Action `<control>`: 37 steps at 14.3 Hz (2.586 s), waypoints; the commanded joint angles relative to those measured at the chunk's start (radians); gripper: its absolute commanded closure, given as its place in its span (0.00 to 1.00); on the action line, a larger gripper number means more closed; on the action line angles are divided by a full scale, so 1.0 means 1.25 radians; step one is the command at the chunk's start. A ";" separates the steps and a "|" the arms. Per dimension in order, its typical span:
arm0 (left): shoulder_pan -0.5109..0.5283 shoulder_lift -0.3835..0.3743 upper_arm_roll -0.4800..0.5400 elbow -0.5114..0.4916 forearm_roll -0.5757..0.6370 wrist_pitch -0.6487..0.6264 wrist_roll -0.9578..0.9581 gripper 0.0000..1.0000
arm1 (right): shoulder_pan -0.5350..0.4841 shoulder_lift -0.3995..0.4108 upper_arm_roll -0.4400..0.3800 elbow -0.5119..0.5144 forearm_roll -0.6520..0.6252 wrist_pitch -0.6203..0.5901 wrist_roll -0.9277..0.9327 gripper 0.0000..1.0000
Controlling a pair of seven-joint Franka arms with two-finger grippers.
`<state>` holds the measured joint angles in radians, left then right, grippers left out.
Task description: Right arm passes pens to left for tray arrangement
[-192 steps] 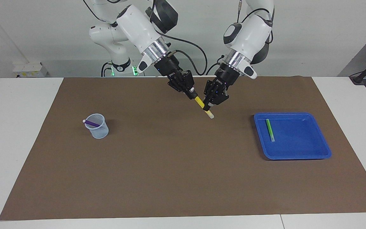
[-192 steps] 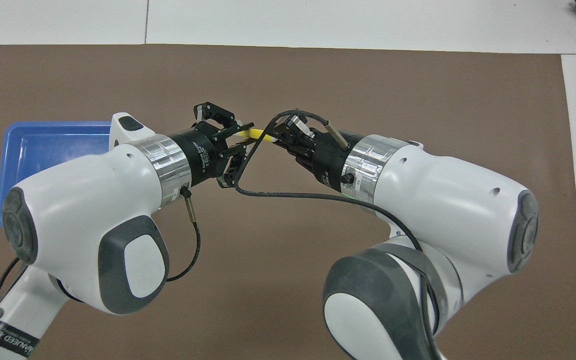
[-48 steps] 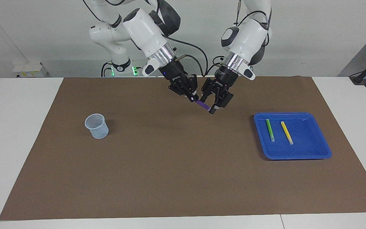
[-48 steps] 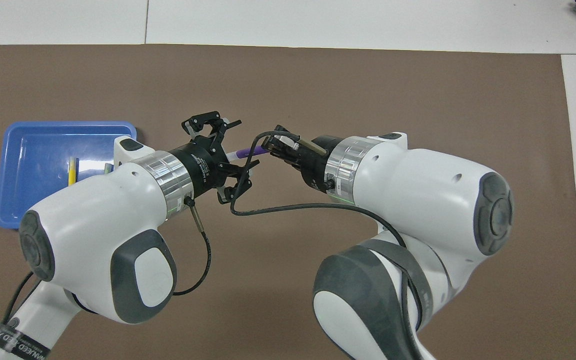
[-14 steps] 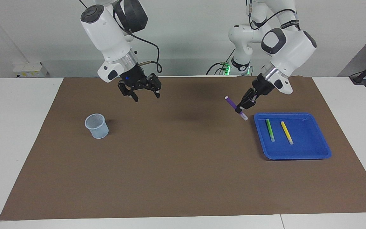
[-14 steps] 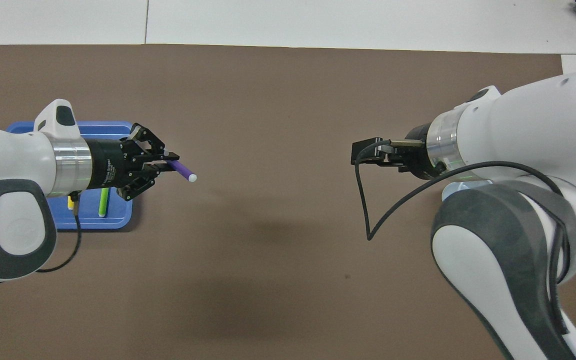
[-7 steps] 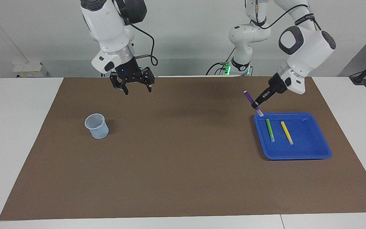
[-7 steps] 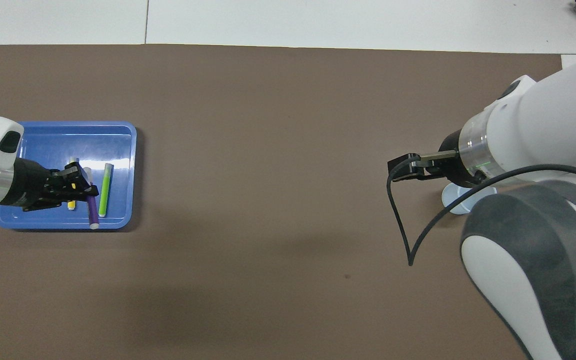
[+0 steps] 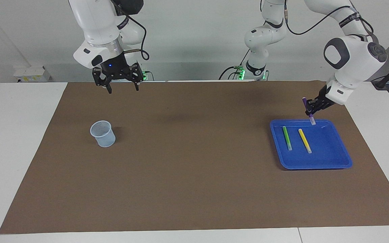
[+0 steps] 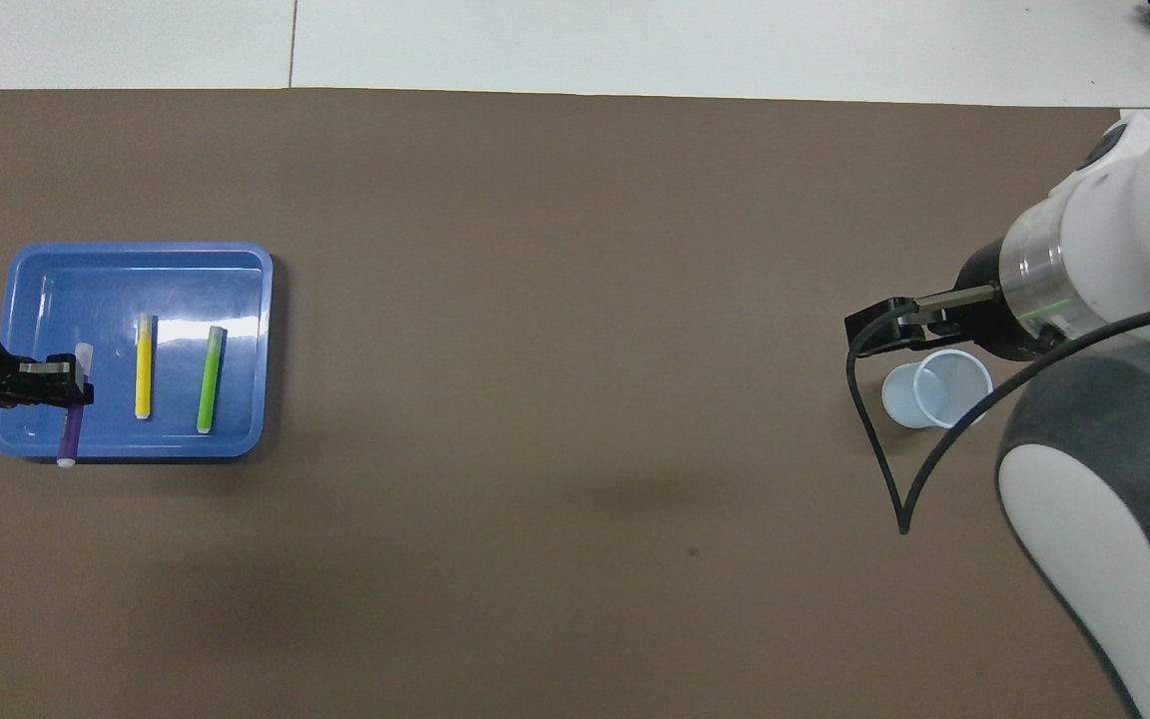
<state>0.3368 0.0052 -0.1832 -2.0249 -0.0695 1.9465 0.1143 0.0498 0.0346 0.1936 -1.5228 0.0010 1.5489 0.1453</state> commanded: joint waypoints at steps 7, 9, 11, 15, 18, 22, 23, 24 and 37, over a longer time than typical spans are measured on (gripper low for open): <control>0.059 0.154 -0.009 0.021 0.123 0.168 0.133 1.00 | 0.022 -0.012 -0.009 -0.038 -0.007 0.032 -0.014 0.00; 0.070 0.182 -0.008 0.018 0.124 0.202 0.153 1.00 | 0.018 -0.011 -0.009 -0.037 -0.007 0.027 -0.017 0.00; 0.083 0.202 -0.008 0.009 0.124 0.244 0.166 1.00 | 0.014 -0.012 -0.010 -0.035 -0.008 0.022 -0.017 0.00; 0.084 0.218 -0.007 -0.011 0.124 0.292 0.164 1.00 | 0.013 -0.020 -0.026 -0.038 0.004 0.029 -0.017 0.00; 0.084 0.222 -0.007 -0.038 0.124 0.339 0.164 1.00 | 0.014 -0.020 -0.027 -0.038 0.011 0.022 -0.016 0.00; 0.083 0.226 -0.007 -0.042 0.124 0.361 0.175 0.39 | 0.013 -0.020 -0.026 -0.038 0.016 0.021 -0.014 0.00; 0.083 0.228 -0.007 -0.040 0.124 0.361 0.185 0.11 | 0.012 -0.020 -0.028 -0.038 0.016 0.027 -0.011 0.00; 0.084 0.228 -0.007 -0.038 0.124 0.358 0.191 0.00 | 0.006 -0.020 -0.027 -0.038 0.016 0.027 -0.013 0.00; 0.073 0.185 -0.019 0.171 0.112 0.084 0.131 0.00 | -0.063 -0.025 -0.027 -0.036 0.016 0.029 -0.011 0.00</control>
<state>0.4358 0.2567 -0.2031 -1.8431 0.0644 2.1073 0.3260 -0.0133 0.0266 0.1555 -1.5457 0.0060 1.5703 0.1453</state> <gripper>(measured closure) 0.000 0.000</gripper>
